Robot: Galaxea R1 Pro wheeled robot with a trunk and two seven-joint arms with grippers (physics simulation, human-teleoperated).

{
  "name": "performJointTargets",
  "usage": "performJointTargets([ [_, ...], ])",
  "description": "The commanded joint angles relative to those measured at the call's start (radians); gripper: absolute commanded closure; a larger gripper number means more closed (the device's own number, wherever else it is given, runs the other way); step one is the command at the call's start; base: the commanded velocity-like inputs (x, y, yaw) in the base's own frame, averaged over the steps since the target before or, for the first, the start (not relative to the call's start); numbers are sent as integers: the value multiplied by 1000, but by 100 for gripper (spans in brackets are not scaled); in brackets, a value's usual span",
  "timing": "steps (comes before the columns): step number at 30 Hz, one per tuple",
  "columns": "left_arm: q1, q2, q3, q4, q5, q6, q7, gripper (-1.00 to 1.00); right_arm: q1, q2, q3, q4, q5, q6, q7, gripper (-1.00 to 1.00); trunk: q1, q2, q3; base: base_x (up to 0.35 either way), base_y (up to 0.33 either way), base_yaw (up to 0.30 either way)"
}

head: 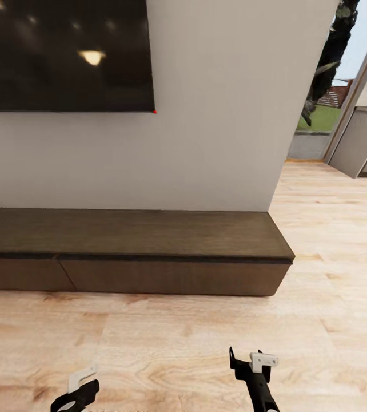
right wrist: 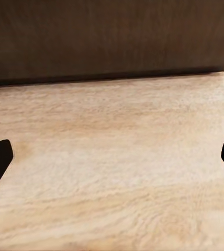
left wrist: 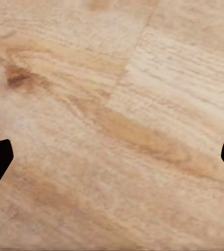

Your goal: Place each of the two pumpkins and all three candles from the living room inside a cabinet in the living room (use any cabinet), then make sure every cabinet is closed, and position the cauldron so it is next to a table in the living room.

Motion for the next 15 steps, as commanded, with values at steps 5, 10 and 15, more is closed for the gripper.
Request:
performJointTargets([
  [5, 1, -2, -8, -3, 6, 7, 6, -100, -1, 3, -5, 5, 4, 1, 0, -100, -19, 35, 9, 0, 0, 178],
  [10, 1, -3, -8, -3, 6, 65, -37, -100, 0, 5, -1, 49, 2, -6, 2, -100, -39, 70, 21, 0, 0, 105],
  [15, 1, 2, -6, -3, 6, 123, -120, -100, 0, 11, 0, 59, 3, -10, 1, -100, -54, 98, 34, 0, 0, 41],
])
